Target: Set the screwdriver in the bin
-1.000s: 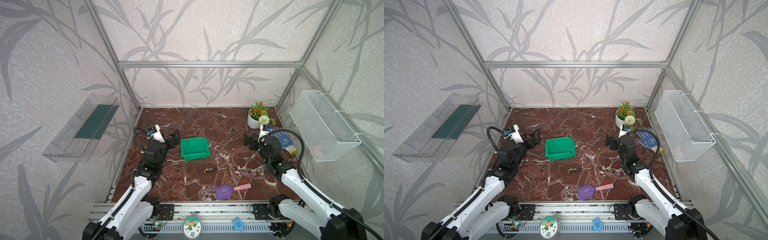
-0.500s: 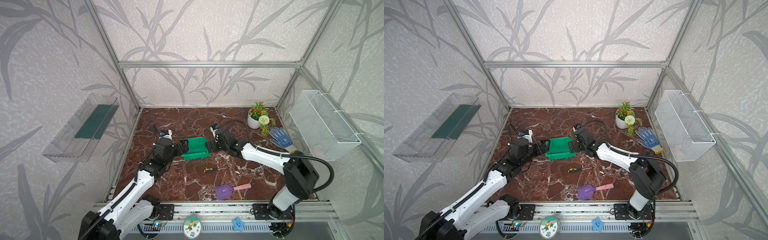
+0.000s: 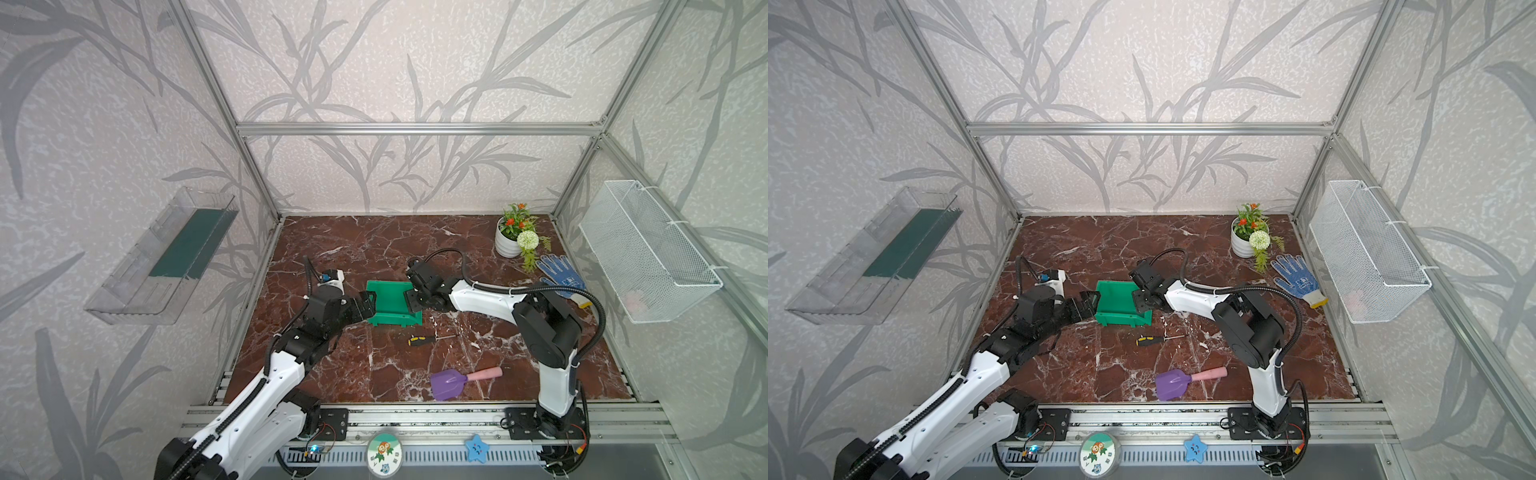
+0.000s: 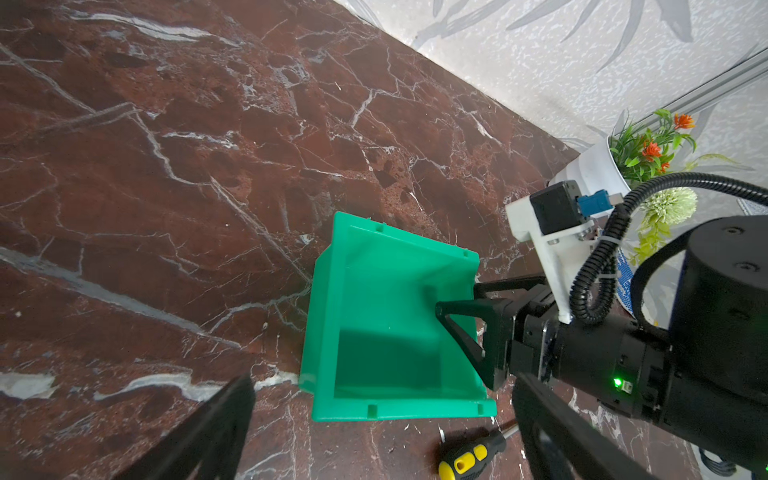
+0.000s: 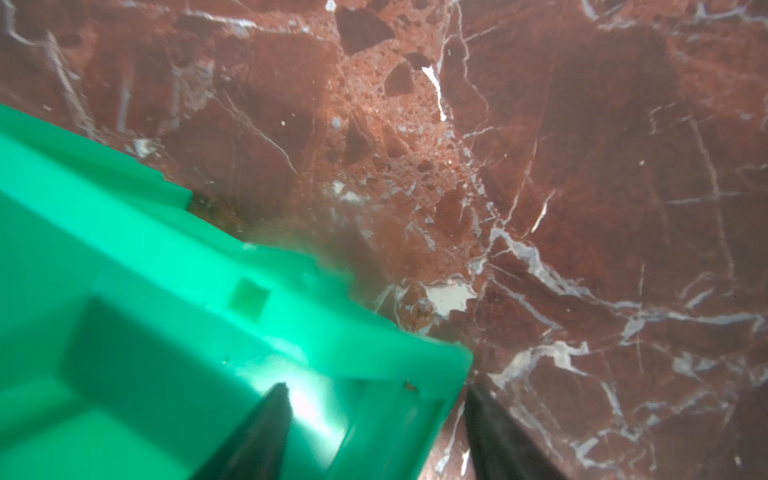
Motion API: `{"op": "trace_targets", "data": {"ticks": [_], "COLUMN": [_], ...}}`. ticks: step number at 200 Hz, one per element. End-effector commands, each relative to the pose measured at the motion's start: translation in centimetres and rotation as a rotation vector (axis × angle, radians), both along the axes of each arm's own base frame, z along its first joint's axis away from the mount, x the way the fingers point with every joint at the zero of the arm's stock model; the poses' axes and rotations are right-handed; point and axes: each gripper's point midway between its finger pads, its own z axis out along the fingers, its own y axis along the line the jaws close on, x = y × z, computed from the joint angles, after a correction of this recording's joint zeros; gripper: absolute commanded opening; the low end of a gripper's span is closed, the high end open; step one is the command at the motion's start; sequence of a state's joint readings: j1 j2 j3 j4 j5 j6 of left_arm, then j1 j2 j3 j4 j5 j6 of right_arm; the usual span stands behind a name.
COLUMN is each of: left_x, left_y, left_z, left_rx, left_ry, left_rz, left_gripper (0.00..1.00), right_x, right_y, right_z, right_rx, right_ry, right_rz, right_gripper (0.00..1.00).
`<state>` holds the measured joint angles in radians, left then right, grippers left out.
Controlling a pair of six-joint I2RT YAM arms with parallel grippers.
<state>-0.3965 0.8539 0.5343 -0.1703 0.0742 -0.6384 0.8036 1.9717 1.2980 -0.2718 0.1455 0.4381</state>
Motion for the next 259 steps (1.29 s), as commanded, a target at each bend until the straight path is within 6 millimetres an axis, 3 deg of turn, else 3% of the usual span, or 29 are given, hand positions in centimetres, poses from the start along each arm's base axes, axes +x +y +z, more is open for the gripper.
{"op": "trace_targets", "data": {"ticks": [1, 42, 78, 124, 143, 162, 185, 228, 259], "left_x": [-0.4, -0.3, -0.1, -0.3, -0.4, -0.5, -0.7, -0.9, -0.9], "left_y": [0.2, -0.5, -1.0, -1.2, -1.3, -1.4, -1.6, -1.6, -2.2], "left_z": [-0.1, -0.1, -0.4, -0.6, -0.8, -1.0, -1.1, -0.4, -0.1], "left_rx": [0.022, -0.003, -0.03, -0.044, -0.048, -0.058, -0.046, -0.034, -0.043], "left_ry": [0.008, 0.003, 0.023, 0.036, 0.044, 0.063, 0.08, 0.052, 0.037], "left_rz": [-0.011, -0.032, -0.043, -0.044, -0.042, -0.042, -0.055, -0.057, -0.071], "left_gripper": [0.99, 0.99, 0.99, 0.99, 0.99, 0.99, 0.99, 0.99, 0.99], "right_x": [0.5, 2.7, 5.8, 8.3, 8.6, 8.5, 7.9, 6.3, 2.7], "right_y": [-1.7, -6.2, -8.8, -6.8, -4.8, -3.7, -4.0, -4.0, -4.5], "right_z": [-0.8, -1.2, -0.5, -0.3, -0.7, -0.8, -0.1, 5.2, 8.5], "right_rx": [-0.052, -0.062, -0.025, 0.041, 0.155, 0.203, 0.212, 0.191, 0.222], "right_ry": [0.023, 0.015, 0.005, 0.037, 0.081, 0.117, 0.107, -0.003, -0.056], "right_rz": [-0.087, -0.266, -0.441, -0.506, -0.52, -0.517, -0.492, -0.222, -0.038], "right_gripper": [0.49, 0.34, 0.34, 0.36, 0.38, 0.42, 0.46, 0.62, 0.78]}}
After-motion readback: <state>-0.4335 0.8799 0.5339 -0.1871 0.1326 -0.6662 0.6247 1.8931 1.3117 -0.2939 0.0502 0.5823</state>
